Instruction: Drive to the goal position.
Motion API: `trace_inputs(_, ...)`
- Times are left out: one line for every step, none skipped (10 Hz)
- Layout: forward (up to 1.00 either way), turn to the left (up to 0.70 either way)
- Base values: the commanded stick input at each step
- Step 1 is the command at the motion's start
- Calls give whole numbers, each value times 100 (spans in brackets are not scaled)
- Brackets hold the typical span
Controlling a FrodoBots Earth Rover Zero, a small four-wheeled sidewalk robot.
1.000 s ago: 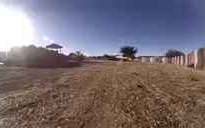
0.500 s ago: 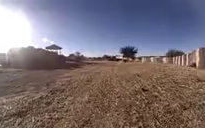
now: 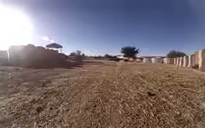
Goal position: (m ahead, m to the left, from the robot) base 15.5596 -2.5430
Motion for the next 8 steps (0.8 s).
trace_inputs(50, 0)
trace_inputs(50, 0)
trace_inputs(50, 0)
trace_inputs(50, 0)
trace_inputs(50, 0)
trace_inputs(50, 0)
trace_inputs(50, 0)
trace_inputs(50, 0)
